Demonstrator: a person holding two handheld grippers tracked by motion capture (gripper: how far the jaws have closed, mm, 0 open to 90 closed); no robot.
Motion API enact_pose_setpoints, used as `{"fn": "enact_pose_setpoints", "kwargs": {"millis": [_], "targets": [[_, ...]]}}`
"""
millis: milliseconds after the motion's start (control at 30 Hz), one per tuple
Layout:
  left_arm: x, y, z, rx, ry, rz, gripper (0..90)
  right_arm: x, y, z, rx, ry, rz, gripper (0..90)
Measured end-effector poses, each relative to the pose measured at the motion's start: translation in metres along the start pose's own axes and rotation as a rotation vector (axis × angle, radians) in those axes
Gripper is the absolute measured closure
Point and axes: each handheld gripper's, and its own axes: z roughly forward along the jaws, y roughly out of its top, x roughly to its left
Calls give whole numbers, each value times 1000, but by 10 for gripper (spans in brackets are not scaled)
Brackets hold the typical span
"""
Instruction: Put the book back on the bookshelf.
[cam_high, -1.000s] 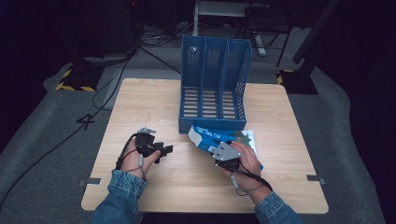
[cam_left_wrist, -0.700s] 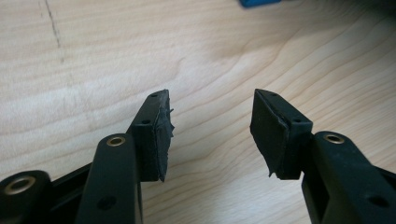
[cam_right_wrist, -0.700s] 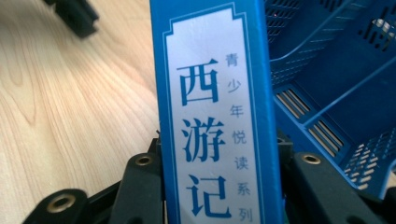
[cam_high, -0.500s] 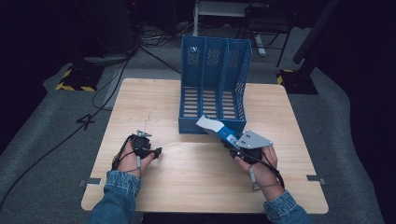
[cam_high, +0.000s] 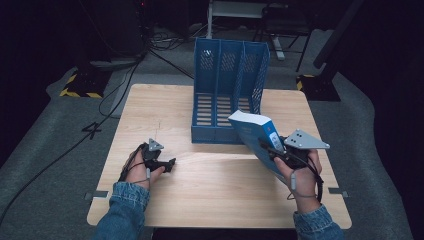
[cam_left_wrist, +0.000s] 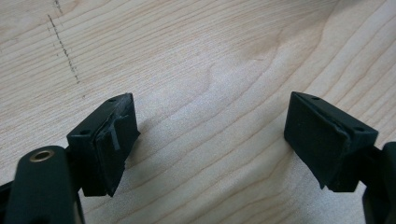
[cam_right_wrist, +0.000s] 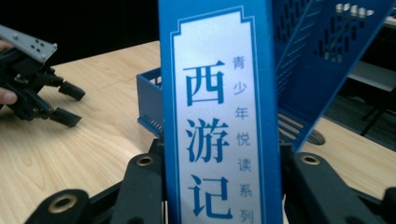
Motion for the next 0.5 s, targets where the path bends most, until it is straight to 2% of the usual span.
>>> {"fn": "enact_pose_setpoints", "kwargs": {"millis": [167,367,500], "targets": [[0,0,1,-2,-1,-3,170,-9,5,-9,-13,-11,29,618],[0,1,1,2,-4,1,168,-22,8,-21,-53,16,97,619],[0,1,1,0,-2,0,168,-26,8,-26,-76,29,123,619]]}}
